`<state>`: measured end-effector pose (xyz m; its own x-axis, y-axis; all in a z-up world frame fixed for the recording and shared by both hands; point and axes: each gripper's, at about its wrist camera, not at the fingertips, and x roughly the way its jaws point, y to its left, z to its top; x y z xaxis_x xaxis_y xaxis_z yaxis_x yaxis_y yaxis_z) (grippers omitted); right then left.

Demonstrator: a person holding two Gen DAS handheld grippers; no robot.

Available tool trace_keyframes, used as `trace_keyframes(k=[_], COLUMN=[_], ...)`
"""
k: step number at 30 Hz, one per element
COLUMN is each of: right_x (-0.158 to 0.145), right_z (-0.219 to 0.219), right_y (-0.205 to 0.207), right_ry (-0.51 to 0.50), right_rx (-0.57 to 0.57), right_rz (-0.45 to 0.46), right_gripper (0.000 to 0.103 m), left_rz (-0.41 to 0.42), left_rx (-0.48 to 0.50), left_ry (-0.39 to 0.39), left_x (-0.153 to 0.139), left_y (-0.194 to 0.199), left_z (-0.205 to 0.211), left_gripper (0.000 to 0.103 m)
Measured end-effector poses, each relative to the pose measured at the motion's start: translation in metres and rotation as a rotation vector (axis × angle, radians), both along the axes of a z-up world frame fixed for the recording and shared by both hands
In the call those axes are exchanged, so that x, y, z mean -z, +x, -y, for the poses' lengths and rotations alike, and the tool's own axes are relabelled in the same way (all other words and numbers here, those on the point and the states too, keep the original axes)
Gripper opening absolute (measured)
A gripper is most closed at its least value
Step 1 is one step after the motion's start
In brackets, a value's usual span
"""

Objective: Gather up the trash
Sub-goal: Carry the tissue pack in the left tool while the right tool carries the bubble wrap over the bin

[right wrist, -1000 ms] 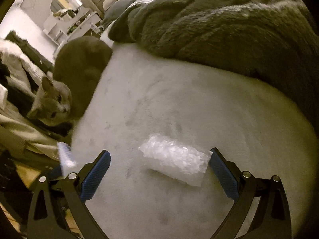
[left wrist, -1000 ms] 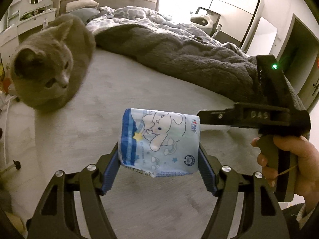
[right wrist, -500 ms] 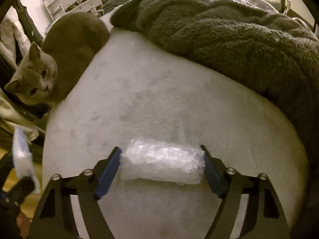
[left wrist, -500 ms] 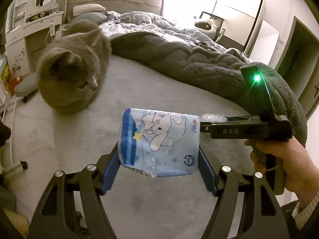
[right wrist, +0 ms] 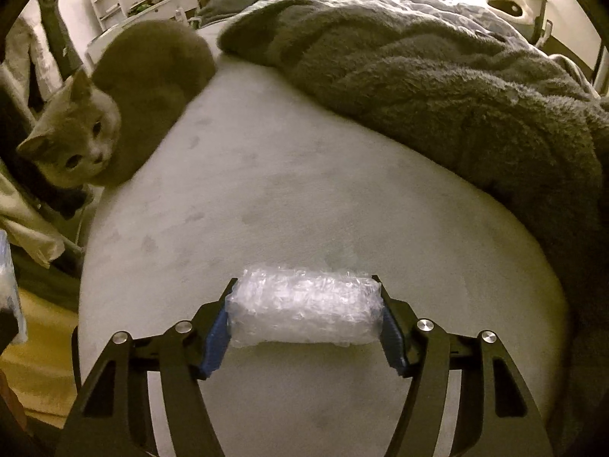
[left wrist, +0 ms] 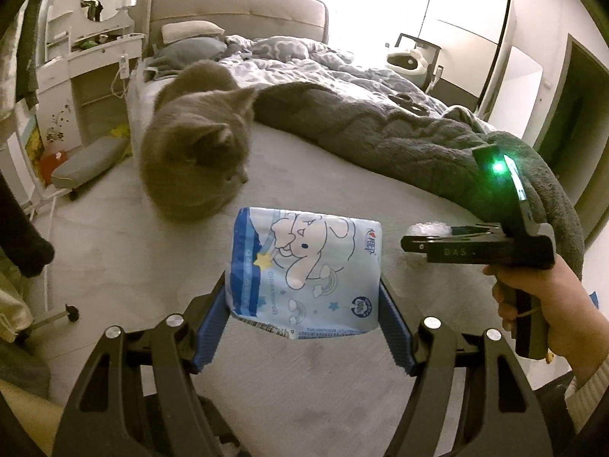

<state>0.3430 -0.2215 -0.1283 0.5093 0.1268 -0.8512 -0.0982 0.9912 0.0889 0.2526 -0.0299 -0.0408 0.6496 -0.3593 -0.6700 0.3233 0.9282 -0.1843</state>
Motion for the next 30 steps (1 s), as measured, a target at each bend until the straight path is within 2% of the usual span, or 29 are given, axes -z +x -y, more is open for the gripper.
trace_keyframes(k=[7,20,26,30], right_x=[-0.002,-0.016,-0.022,-0.022], right_z=[-0.026,-0.058,-0.069,-0.072], right_y=[-0.03,-0.062,-0.078,-0.091], right_ry=[0.004,0.002,0.025,0.046], right_rx=[-0.041,-0.107,-0.119,-0.119], right_rz=[-0.002,0.014,0.024,0.025], right_gripper=[0.067,0.067,0.067,0.067], left_rz=[-0.001,-0.082,-0.12,-0.123], left_rx=[-0.047,-0.158,-0.211,-0.214], left_ry=[0.021,0.055,0.09,0.148], left_x=[-0.002,0.027,0.041,0.048], left_y=[-0.017,-0.041,-0.049,-0.058], left_z=[-0.019,-0.065,-0.084,-0.089], left_gripper=[0.074,0.074,0.074,0.074])
